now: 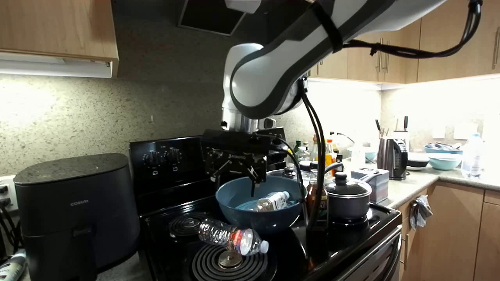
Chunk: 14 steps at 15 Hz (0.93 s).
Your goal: Put the two bottles on the stove in the bowl.
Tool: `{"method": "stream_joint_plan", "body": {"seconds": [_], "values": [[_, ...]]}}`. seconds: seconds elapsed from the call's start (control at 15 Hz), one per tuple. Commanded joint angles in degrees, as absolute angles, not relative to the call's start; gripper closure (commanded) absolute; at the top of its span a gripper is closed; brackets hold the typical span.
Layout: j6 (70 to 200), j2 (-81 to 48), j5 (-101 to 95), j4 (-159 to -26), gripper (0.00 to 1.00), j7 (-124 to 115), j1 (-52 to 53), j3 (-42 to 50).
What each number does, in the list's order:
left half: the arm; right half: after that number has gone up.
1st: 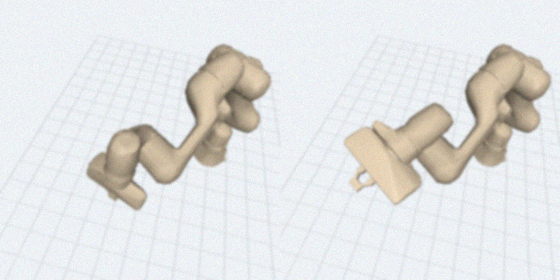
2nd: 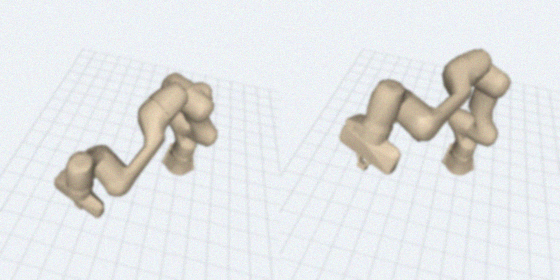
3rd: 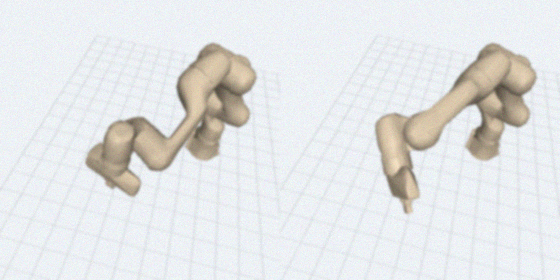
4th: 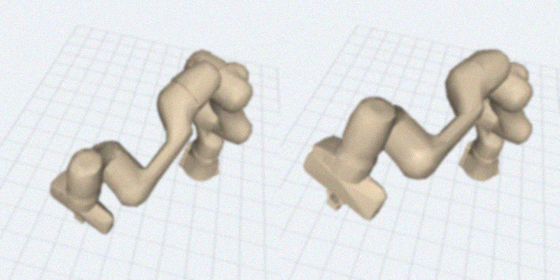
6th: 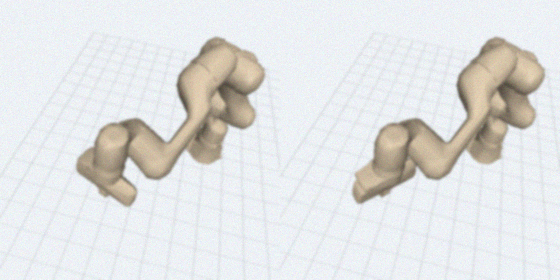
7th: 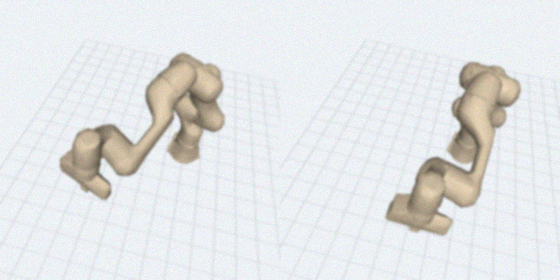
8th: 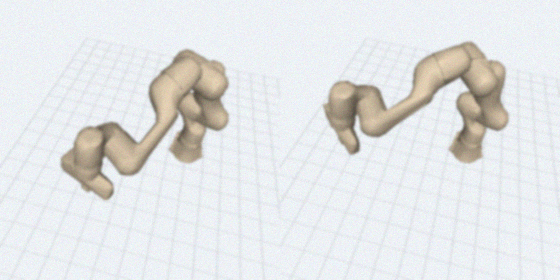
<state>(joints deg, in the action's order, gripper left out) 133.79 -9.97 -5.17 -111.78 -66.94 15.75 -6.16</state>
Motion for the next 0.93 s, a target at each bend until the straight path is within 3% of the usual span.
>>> {"method": "stream_joint_plan", "body": {"seconds": [0.0,0.47,0.87], "values": [[129.6,-6.7,-2.2,-112.5,0.00,-57.4,15.8,-9.8],[121.6,-10.1,10.3,-109.4,0.00,-33.8,14.3,-12.1],[107.5,-18.2,8.5,-101.6,0.00,-23.5,14.1,-10.4]]}}
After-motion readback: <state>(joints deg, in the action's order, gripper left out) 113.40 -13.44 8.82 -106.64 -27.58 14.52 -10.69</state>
